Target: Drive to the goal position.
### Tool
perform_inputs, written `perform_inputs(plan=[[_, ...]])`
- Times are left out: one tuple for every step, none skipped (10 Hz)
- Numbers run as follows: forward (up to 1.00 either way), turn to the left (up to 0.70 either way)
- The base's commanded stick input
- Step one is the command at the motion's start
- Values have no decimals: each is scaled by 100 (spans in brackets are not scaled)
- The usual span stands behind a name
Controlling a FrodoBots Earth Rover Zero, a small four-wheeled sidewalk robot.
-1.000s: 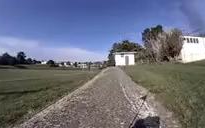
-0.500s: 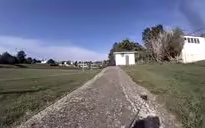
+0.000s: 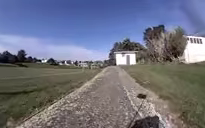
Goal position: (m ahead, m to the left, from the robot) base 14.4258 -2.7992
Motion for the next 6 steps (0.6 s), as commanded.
perform_inputs(plan=[[70,-14],[70,-14],[70,-14],[70,-11],[70,-1],[70,0]])
